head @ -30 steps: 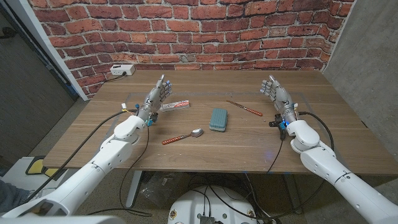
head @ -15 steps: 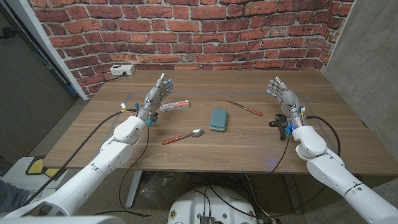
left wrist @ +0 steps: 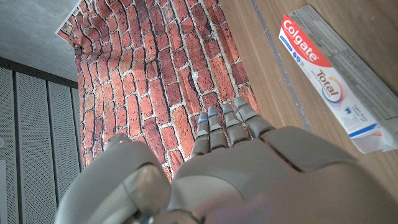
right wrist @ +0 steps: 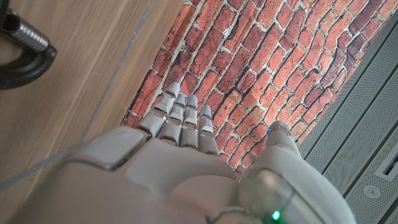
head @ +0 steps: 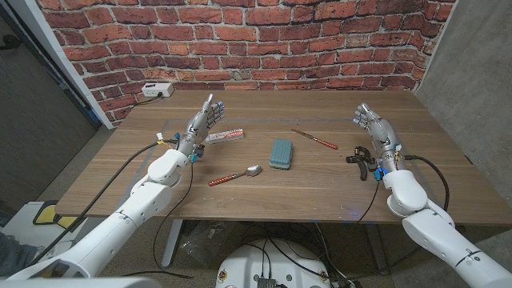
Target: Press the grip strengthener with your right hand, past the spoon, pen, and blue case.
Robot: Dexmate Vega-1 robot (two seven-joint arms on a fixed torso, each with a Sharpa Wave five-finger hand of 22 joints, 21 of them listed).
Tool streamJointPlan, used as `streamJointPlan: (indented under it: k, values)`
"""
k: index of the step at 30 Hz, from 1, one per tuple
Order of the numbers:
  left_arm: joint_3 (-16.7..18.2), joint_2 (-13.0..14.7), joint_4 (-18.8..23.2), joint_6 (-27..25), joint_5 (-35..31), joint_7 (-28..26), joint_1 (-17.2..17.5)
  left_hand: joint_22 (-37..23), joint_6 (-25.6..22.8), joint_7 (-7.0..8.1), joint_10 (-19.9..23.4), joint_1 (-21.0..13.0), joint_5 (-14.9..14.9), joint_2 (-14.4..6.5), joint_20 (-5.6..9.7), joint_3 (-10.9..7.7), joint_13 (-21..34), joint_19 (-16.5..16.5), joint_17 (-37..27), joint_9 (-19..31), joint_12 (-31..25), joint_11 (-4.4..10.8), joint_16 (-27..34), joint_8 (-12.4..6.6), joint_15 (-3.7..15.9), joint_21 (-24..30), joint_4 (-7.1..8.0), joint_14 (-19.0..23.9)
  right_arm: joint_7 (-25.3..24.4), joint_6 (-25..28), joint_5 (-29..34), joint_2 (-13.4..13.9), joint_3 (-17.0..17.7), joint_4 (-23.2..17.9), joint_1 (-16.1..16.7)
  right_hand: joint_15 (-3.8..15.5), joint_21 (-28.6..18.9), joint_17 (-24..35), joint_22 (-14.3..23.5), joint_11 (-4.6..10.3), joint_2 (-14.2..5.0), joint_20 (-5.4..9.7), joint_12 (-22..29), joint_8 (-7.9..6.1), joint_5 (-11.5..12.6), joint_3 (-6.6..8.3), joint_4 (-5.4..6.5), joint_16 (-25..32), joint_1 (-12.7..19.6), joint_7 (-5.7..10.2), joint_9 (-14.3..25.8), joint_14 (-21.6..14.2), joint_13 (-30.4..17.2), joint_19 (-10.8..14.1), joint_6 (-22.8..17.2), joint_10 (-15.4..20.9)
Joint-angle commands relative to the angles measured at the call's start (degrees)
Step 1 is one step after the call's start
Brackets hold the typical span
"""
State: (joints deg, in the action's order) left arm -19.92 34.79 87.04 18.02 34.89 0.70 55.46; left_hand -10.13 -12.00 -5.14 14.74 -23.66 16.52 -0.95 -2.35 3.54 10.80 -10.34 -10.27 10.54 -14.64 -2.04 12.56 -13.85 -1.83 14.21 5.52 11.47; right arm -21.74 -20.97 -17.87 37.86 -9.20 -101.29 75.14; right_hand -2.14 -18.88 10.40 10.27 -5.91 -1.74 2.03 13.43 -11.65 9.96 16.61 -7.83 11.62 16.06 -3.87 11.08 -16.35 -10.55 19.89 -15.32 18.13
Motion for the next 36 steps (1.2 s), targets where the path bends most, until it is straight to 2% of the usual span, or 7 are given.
streamJointPlan:
  k: [1, 4, 14, 19, 26, 29, 36]
  values:
    - [-0.36, 0.34, 0.24, -1.45, 0.08, 0.44, -0.95, -0.12, -0.14, 0.13, 0.29, -0.32, -0.21, -0.33, 0.11, 0.34, 0.13, -0.78, -0.23, 0.06, 0.00, -0.29, 0.25, 0.06, -0.01, 0.18, 0.09, 0.67, -0.44, 0.73, 1.81, 1.17, 2.91, -2.95, 4.64, 0.98, -1.06, 0.19, 0.23, 0.51, -0.16, 0.87, 0.64, -0.50, 0.14, 0.03, -0.08, 1.06, 0.60, 0.18, 0.18, -3.82, -0.27, 4.05, -2.04, 2.93]
    - [-0.73, -0.24, -0.70, -2.15, 0.79, 1.20, -2.01, -0.12, -0.17, 0.15, 0.38, -0.35, -0.22, -0.36, 0.06, 0.35, 0.13, -0.95, -0.23, 0.06, 0.01, -0.26, 0.24, 0.10, -0.04, 0.20, 0.09, 0.79, 0.03, 1.17, 2.50, 2.17, 3.92, -4.13, 6.00, 1.14, -1.31, 0.18, 0.24, 0.51, -0.21, 1.26, 0.84, -0.75, 0.13, 0.12, -0.16, 1.22, 0.89, 0.04, 0.23, -5.19, -0.28, 5.43, -2.95, 3.81]
    - [-1.46, -1.16, 0.39, -3.69, 0.09, -0.55, -3.18, -0.12, -0.32, 0.14, 0.68, -0.49, -0.30, -0.55, -0.07, 0.41, 0.14, -1.19, -0.24, 0.07, 0.16, -0.32, 0.15, 0.30, -0.14, 0.08, 0.09, 1.26, -1.90, -0.11, 10.54, 3.05, 6.71, -4.73, 9.84, 1.12, -1.28, 0.17, 0.22, 0.85, -0.12, 1.22, 1.12, -1.01, 0.10, 0.11, -0.19, 1.04, 1.03, 0.32, 0.26, -5.62, -0.29, 6.04, -3.91, 4.89]
    - [-1.94, -1.36, 1.48, -4.00, -1.18, -1.88, -3.36, -0.12, -0.52, 0.05, 0.77, -0.55, -0.33, -0.63, -0.12, 0.44, 0.14, -1.27, -0.24, 0.07, 0.25, -0.20, 0.07, 0.33, -0.12, 0.01, 0.09, 1.38, -2.99, -0.62, 13.46, 2.26, 7.36, -4.50, 10.48, 1.30, -1.29, 0.17, 0.20, 0.83, -0.02, 1.29, 1.16, -1.08, 0.09, 0.06, -0.20, 0.98, 1.06, 0.41, 0.27, -5.88, -0.29, 6.44, -4.26, 5.16]
    - [-2.46, -1.51, 2.79, -4.85, -2.06, -3.15, -3.20, -0.13, -0.65, 0.03, 1.00, -0.61, -0.37, -0.70, -0.15, 0.48, 0.15, -1.39, -0.25, 0.07, 0.29, -0.19, 0.03, 0.40, -0.25, -0.05, 0.08, 1.61, -6.46, -0.55, 22.07, 1.95, 8.48, -4.64, 11.38, 1.70, -1.32, 0.12, 0.16, 1.19, 0.20, 1.50, 1.28, -1.08, 0.15, 0.06, -0.38, 1.00, 1.38, 0.68, 0.28, -6.71, -0.30, 7.24, -4.59, 5.83]
    - [-2.48, -1.49, 2.66, -4.33, -1.07, -1.59, -2.97, -0.13, -0.66, -0.04, 0.98, -0.63, -0.39, -0.73, -0.19, 0.50, 0.15, -1.55, -0.25, 0.08, 0.35, -0.30, 0.00, 0.45, -0.15, -0.03, 0.09, 1.67, -6.80, -0.48, 24.33, 2.25, 9.04, -4.83, 11.88, 1.88, -1.34, 0.11, 0.15, 1.32, 0.27, 1.64, 1.32, -1.09, 0.17, 0.06, -0.43, 0.97, 1.48, 0.76, 0.29, -6.87, -0.30, 7.51, -4.72, 6.04]
    - [-2.25, -1.27, 3.04, -4.60, -0.51, -1.74, -2.13, -0.12, -0.53, -0.39, 0.95, -0.74, -0.44, -0.87, -0.21, 0.54, 0.16, -2.12, -0.26, 0.09, 0.54, -0.79, -0.13, 0.67, -0.53, 0.04, 0.08, 1.79, -8.87, 3.50, 31.41, 2.48, 10.70, -7.69, 14.24, 2.22, -1.35, 0.09, 0.12, 1.53, 0.41, 1.88, 1.38, -1.06, 0.25, 0.05, -0.49, 0.93, 1.65, 0.95, 0.29, -7.32, -0.30, 8.10, -4.89, 6.46]
